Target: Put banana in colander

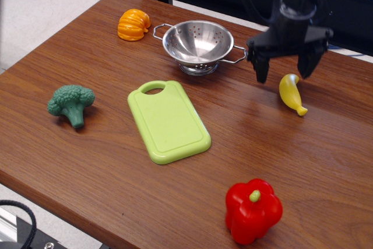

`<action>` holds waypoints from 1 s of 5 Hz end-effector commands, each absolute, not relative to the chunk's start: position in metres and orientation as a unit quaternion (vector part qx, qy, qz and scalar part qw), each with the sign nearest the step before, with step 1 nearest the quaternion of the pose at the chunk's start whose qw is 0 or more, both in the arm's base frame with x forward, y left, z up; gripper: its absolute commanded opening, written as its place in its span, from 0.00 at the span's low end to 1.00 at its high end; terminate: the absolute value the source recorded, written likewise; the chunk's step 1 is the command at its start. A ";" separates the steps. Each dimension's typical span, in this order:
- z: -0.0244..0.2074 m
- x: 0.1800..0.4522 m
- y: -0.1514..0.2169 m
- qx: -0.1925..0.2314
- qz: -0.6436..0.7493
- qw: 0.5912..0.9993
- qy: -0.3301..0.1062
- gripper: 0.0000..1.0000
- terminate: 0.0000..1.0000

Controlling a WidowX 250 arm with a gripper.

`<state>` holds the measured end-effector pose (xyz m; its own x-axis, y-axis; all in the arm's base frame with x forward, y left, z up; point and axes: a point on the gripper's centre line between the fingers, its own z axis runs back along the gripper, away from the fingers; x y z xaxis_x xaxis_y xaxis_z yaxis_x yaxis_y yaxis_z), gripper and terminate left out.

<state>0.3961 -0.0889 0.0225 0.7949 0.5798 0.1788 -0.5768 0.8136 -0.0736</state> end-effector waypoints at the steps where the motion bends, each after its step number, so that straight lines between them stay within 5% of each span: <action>1: 0.032 0.402 -0.110 -0.041 0.299 0.950 -0.080 1.00 0.00; 2: 0.029 0.397 -0.112 -0.029 0.303 0.950 -0.066 0.00 0.00; 3: 0.032 0.392 -0.111 -0.018 0.285 0.956 -0.068 0.00 0.00; 5: 0.088 0.365 -0.071 0.007 0.318 0.944 -0.087 0.00 0.00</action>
<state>0.3596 -0.0751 0.0573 0.7998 0.5884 0.1189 -0.5936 0.8047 0.0110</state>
